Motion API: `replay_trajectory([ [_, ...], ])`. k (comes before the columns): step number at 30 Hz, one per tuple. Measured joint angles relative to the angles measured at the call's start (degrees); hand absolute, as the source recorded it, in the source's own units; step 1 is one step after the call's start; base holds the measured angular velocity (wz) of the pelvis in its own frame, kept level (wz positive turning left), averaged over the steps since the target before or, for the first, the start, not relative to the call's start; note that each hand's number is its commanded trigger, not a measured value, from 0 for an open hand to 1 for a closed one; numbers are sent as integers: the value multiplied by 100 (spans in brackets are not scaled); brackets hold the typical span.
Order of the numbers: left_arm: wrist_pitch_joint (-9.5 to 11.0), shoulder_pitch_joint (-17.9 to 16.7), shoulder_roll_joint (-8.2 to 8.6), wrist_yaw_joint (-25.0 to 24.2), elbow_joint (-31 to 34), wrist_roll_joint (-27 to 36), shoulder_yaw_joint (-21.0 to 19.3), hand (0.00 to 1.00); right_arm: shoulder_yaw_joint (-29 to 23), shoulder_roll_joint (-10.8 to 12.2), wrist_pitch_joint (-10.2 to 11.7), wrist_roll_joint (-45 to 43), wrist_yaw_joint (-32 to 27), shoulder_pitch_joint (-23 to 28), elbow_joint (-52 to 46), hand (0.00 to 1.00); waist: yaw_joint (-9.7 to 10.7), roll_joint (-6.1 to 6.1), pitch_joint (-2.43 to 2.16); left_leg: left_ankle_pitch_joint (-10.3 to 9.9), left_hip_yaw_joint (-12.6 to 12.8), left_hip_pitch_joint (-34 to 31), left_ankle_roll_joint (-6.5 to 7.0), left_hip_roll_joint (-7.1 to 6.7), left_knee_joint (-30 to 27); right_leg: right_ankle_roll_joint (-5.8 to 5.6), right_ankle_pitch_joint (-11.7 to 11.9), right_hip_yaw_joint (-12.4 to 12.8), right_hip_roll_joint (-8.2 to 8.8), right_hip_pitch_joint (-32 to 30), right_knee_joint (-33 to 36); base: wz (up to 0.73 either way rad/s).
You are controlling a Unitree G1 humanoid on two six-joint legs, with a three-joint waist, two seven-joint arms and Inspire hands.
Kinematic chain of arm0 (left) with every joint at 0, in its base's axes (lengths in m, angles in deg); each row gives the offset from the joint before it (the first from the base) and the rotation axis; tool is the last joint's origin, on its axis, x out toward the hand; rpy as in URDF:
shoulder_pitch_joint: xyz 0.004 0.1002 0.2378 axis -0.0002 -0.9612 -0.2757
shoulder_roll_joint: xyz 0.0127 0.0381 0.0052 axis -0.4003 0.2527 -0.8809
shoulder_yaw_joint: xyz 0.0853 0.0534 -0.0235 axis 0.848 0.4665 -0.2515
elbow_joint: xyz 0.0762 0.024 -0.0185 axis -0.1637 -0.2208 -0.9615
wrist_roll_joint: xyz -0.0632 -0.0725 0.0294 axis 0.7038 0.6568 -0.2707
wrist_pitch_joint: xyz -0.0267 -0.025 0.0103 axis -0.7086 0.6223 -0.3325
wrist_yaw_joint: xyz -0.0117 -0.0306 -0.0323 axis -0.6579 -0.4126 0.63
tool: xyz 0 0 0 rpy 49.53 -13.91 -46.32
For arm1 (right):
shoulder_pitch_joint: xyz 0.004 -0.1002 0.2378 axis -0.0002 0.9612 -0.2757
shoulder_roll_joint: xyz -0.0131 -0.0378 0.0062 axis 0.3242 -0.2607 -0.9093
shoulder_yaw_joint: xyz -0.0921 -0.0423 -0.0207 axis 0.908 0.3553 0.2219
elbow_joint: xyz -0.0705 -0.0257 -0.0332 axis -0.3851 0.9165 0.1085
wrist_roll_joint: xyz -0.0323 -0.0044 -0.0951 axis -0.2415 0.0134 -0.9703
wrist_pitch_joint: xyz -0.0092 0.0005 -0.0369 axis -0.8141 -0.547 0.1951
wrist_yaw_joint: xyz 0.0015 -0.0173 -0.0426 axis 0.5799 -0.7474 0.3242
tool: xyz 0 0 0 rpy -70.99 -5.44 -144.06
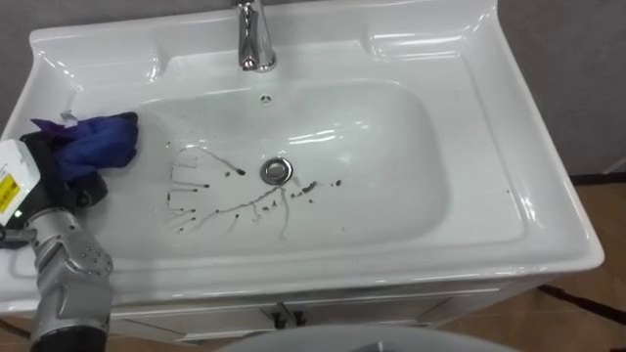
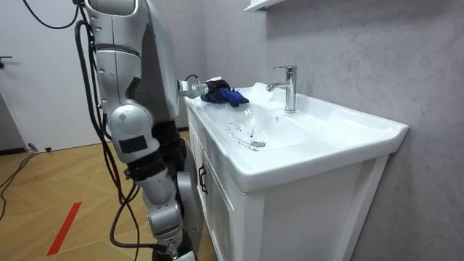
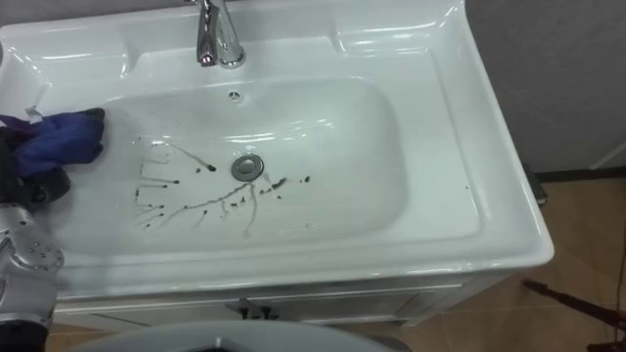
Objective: Wipe basin
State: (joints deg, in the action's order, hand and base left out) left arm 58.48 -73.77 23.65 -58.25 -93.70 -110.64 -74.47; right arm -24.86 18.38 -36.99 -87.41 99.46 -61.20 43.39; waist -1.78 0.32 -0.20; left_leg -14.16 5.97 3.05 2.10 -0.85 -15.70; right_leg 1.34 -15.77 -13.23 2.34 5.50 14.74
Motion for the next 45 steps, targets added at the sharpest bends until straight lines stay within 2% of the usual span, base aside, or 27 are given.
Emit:
replay_trajectory([
  [2,-2,0,0,-3,148,6,10,100,45,1,5,-6,-1,-30,4,0,5,23,9,0,-41,-60,0,1,-14,2,1,-28,-1,-41,2,10],
  [4,-1,0,-1,-7,332,-15,107,100,60,2,55,-13,3,-49,25,0,20,37,49,0,-126,-117,-1,-7,-41,3,10,-87,2,-56,-7,14],
  [9,10,1,-1,0,668,-188,377,100,52,-1,231,-30,0,-96,41,0,67,28,60,-5,-150,-284,0,4,-221,6,31,-116,-1,-124,10,4],
  [11,72,1,-5,35,793,-362,493,100,52,-11,300,-27,-2,-116,29,0,109,-23,59,-5,-151,-304,0,20,-221,20,72,-124,-18,-131,10,0],
  [13,226,1,-5,119,903,-651,570,100,51,-54,380,-31,-2,-119,40,0,166,-69,48,-5,-155,-334,0,31,-220,31,86,-121,-29,-164,15,0],
  [16,407,1,-5,386,922,-1105,584,100,55,-71,435,-29,-2,-60,60,0,214,-114,61,-7,-150,-330,-3,36,-219,34,87,-107,-34,-180,4,0],
  [22,552,-13,-5,774,818,-1344,603,100,59,-73,445,-29,7,-26,239,0,180,-79,67,-1,-115,-269,-9,23,-159,35,86,-36,-39,-196,28,-6],
  [28,552,-29,-5,783,701,-1353,629,100,56,-76,491,-40,17,-86,221,0,143,24,48,-1,-130,-251,-9,24,-170,35,86,-63,-36,-148,1,1],
  [32,543,-43,-5,812,617,-1450,672,100,49,-78,484,-146,20,-116,181,0,143,16,42,-2,-144,-261,-9,26,-169,33,85,-97,-29,-145,1,4],
  [39,370,-56,-11,701,79,-1620,742,100,48,-100,427,-206,77,-81,178,0,168,-5,28,-1,-128,-238,-9,36,-166,34,85,-81,-33,-133,13,0],
  [45,178,-85,-13,323,-285,-1847,949,100,39,-104,360,-271,180,23,140,0,219,-4,18,-2,-106,-204,-9,37,-141,35,86,-66,-35,-124,15,-1],
])
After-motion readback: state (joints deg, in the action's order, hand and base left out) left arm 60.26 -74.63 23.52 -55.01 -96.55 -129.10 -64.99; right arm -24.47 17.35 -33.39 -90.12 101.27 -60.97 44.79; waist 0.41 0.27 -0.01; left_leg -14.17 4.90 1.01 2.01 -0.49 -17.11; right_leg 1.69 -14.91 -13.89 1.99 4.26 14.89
